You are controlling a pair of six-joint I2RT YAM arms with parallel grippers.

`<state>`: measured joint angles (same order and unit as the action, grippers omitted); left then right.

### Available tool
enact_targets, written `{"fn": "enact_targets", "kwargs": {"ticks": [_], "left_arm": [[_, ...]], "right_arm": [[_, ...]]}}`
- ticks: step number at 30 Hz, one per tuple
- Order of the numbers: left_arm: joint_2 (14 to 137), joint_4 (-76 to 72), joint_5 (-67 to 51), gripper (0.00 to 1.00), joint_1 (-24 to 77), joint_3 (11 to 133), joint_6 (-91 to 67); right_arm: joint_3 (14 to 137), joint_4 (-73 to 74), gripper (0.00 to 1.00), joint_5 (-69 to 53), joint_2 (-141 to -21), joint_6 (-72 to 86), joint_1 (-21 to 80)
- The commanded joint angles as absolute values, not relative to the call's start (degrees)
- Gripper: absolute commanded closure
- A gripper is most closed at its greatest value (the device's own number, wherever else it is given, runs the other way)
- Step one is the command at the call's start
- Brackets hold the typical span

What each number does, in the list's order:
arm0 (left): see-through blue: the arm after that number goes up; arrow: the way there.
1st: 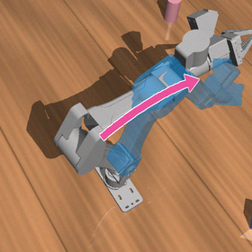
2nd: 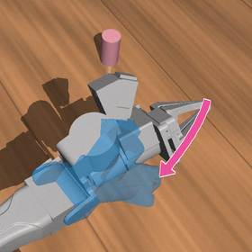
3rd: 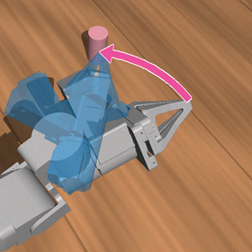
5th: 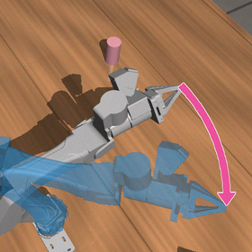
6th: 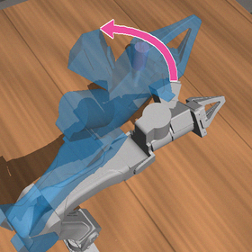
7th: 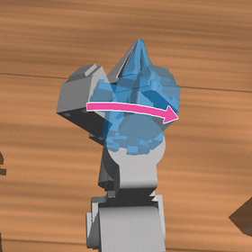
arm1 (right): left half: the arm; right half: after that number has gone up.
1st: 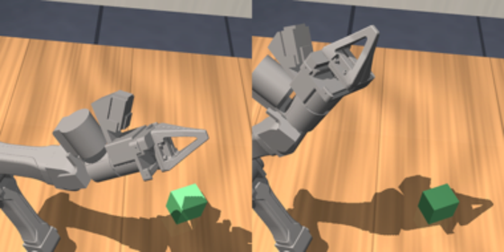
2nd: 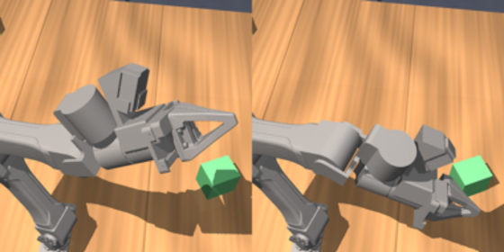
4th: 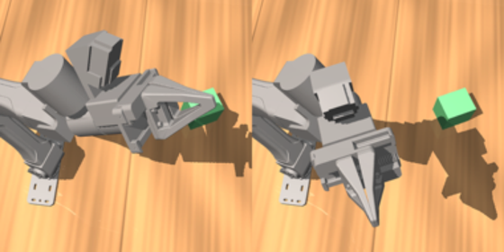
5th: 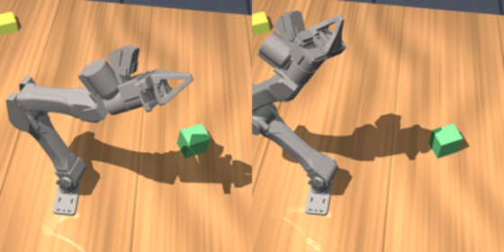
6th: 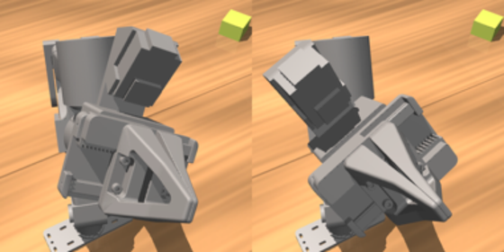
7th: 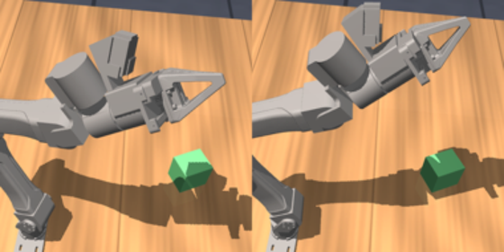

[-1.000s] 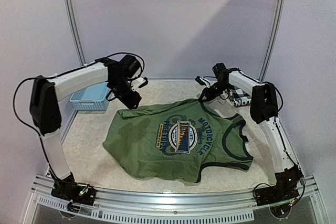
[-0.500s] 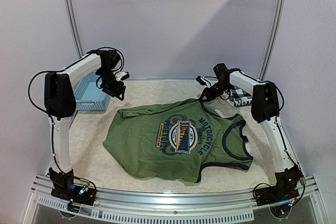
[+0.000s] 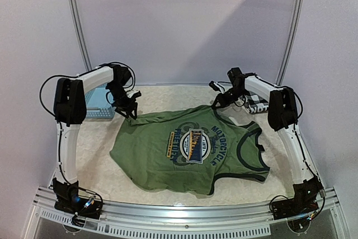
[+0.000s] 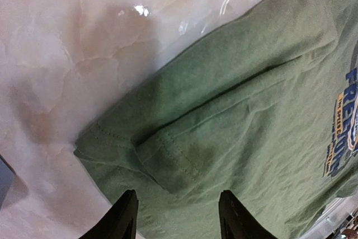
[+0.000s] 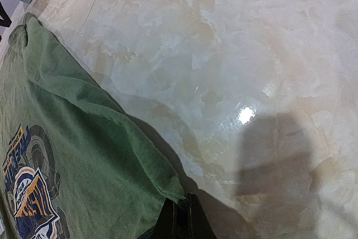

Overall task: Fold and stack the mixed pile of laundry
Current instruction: Flatten out the crumpled tank top at the center of the board.

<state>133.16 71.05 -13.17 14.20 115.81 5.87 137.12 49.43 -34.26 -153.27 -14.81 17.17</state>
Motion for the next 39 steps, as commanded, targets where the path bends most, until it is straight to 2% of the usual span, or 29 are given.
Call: {"fn": "enact_targets", "kwargs": {"ticks": [1, 6, 9, 17, 19, 24, 39], "left_arm": [[136.4, 68.9, -14.6, 0.51, 14.4, 117.2, 5.3], [138.4, 67.4, -14.7, 0.53, 14.2, 118.6, 5.5], [139.3, 67.4, -16.1, 0.58, 14.1, 119.6, 6.1], [138.6, 67.0, -18.4, 0.76, 14.1, 119.3, 7.4], [138.4, 66.8, -18.5, 0.86, 14.0, 119.5, 7.4], [134.4, 64.0, -16.3, 1.00, 14.0, 118.1, 6.3], [100.4, 49.4, -7.1, 1.00, 14.1, 100.0, 4.4]], "right_arm": [[136.5, 48.9, 1.00, -35.2, -150.1, -13.7, 16.8], [136.5, 49.2, 1.00, -35.2, -149.9, -13.3, 16.7], [136.5, 49.4, 1.00, -35.1, -150.1, -13.3, 16.7], [136.4, 49.2, 1.00, -34.8, -150.2, -12.8, 16.8], [136.3, 49.4, 1.00, -34.7, -150.2, -12.7, 16.9], [135.6, 50.2, 1.00, -34.7, -148.7, -13.4, 16.9], [129.8, 53.1, 1.00, -30.3, -127.5, -20.5, 16.8]]}}
